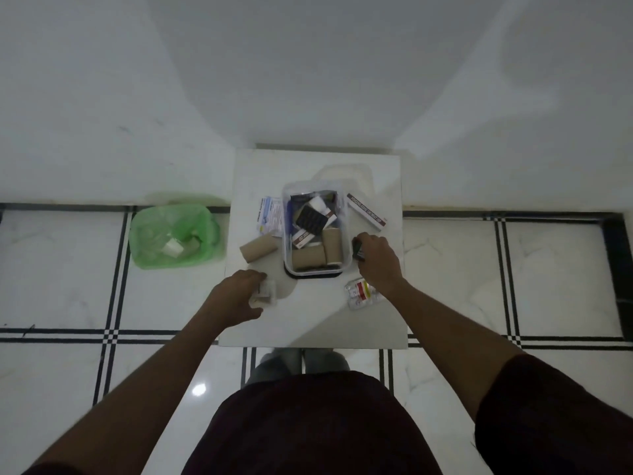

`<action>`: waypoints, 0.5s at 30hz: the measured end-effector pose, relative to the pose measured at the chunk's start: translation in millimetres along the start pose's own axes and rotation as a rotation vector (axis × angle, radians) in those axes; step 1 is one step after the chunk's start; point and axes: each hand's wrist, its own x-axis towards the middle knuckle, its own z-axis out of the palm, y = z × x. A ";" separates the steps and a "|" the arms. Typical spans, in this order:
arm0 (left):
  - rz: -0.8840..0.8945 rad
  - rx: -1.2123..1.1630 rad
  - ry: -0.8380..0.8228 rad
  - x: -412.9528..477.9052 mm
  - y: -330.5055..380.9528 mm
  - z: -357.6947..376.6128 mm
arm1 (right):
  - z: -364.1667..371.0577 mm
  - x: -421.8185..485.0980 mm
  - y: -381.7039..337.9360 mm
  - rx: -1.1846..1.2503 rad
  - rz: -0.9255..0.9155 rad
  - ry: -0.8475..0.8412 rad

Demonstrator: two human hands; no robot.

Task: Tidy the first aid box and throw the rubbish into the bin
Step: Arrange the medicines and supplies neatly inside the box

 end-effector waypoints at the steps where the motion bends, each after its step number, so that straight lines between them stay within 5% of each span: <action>1: -0.004 -0.018 0.019 -1.4 -1.0 0.3 | 0.1 -0.2 0.5 0.004 -0.001 0.002; 15: 0.073 -0.104 0.330 -0.7 5.2 -64.0 | -49.4 -5.3 -5.3 0.249 0.049 0.165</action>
